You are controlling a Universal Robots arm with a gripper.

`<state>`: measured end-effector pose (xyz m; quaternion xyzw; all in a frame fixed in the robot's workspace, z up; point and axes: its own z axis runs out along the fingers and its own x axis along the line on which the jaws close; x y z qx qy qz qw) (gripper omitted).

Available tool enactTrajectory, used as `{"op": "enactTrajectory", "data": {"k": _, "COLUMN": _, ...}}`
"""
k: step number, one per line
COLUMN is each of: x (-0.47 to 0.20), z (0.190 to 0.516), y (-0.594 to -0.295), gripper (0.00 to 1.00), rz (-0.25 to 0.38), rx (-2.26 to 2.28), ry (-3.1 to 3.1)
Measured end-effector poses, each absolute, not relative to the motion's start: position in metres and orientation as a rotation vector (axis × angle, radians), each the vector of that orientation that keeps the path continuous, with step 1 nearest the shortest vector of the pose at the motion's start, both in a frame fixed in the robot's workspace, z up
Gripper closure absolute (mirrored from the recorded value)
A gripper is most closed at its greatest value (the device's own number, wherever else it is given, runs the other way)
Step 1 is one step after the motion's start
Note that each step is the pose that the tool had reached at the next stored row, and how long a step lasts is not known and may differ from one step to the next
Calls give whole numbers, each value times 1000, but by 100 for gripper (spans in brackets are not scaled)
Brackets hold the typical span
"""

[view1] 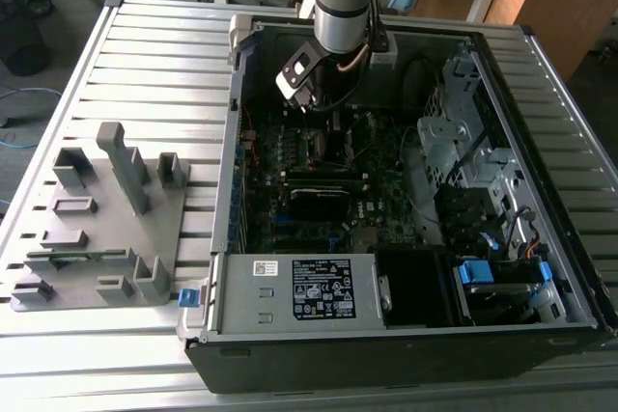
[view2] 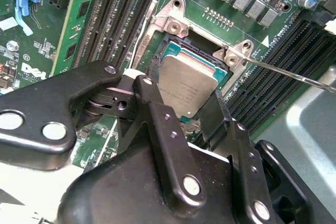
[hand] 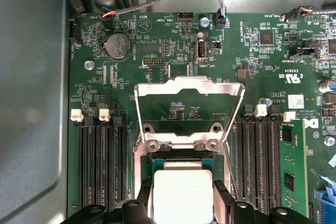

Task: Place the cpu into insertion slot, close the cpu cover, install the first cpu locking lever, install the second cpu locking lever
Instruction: 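Place the cpu into insertion slot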

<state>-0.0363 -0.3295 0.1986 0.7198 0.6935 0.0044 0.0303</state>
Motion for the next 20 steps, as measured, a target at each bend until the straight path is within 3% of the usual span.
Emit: {"op": "enactTrajectory", "data": {"k": 20, "x": -39, "z": 198, "y": -331, "gripper": 46, "rz": 40, "rx": 2201, "ry": 2133}}
